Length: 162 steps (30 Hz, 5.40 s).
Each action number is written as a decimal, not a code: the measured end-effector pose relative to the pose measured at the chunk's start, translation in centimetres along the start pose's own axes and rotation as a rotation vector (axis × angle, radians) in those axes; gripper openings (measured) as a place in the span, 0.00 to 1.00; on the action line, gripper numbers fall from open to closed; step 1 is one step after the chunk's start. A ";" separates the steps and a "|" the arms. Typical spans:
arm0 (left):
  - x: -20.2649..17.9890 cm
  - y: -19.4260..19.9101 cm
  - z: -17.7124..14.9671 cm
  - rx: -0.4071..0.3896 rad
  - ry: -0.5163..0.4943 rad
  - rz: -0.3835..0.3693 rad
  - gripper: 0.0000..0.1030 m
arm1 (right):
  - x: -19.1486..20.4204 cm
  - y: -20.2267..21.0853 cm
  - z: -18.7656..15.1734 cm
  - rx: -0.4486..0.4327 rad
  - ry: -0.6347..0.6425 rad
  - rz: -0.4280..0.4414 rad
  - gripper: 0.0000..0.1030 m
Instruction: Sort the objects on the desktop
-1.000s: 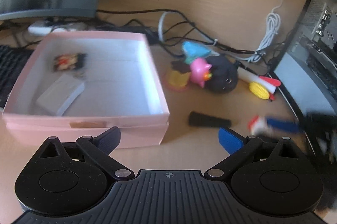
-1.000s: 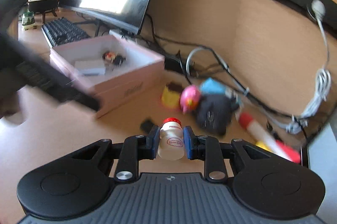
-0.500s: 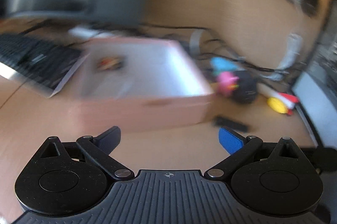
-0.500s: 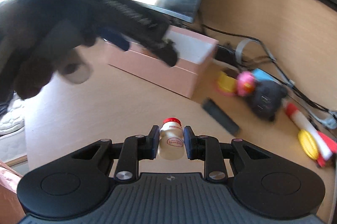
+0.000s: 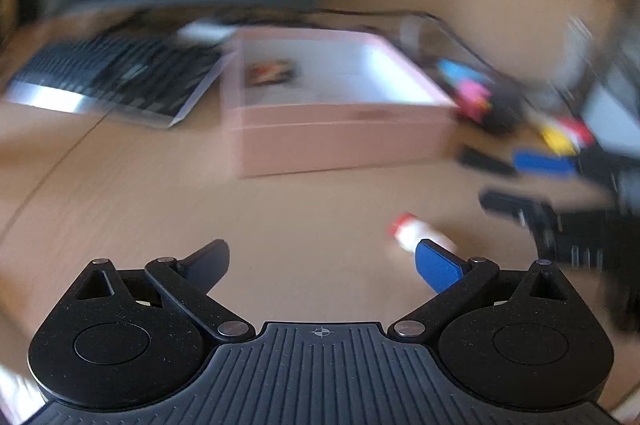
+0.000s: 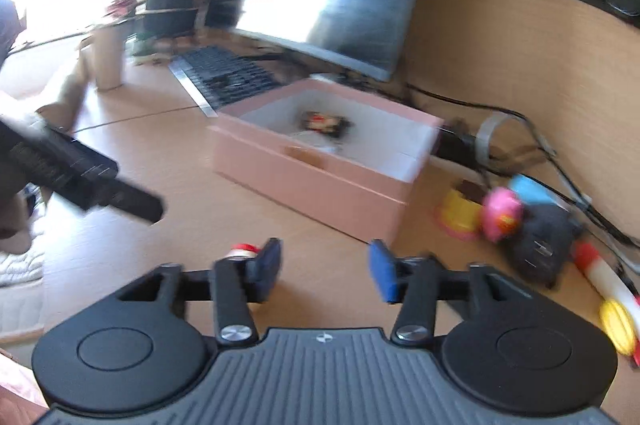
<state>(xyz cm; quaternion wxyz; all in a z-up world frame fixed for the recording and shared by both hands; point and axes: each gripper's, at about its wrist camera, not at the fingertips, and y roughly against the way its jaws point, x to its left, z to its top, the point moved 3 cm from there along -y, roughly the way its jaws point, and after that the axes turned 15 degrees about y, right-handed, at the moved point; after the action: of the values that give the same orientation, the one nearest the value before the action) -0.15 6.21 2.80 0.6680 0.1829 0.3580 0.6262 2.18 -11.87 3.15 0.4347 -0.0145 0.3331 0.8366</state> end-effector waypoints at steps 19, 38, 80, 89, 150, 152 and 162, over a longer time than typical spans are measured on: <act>-6.9 -6.6 -0.3 0.115 -0.311 -0.057 0.51 | -4.6 0.1 -4.3 0.072 -0.249 -0.168 0.73; -1.7 -5.7 1.5 0.106 -0.213 0.035 0.50 | -5.4 -8.0 -2.7 0.231 -0.522 -0.382 0.77; -1.3 2.5 0.1 -0.022 -0.075 0.071 0.50 | 1.5 6.3 2.1 0.078 -0.052 -0.067 0.74; 0.5 4.4 4.1 -0.094 -0.084 -0.031 0.50 | 2.3 7.7 7.7 0.028 -0.024 -0.096 0.74; 2.3 0.2 4.3 0.022 0.144 0.031 0.99 | -0.6 -0.6 10.2 0.007 -0.029 -0.107 0.97; 1.1 -0.1 4.0 0.036 0.115 0.000 0.99 | -0.6 0.3 8.8 0.043 -0.031 -0.117 0.97; -2.3 -2.9 2.1 0.110 0.091 -0.017 0.99 | -2.9 3.4 4.7 0.139 -0.059 -0.217 0.96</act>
<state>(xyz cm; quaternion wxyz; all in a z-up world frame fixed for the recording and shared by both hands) 3.44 3.94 2.80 0.6451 0.1875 0.4234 0.6078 2.71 -12.65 9.54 0.5322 0.0039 0.3738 0.7596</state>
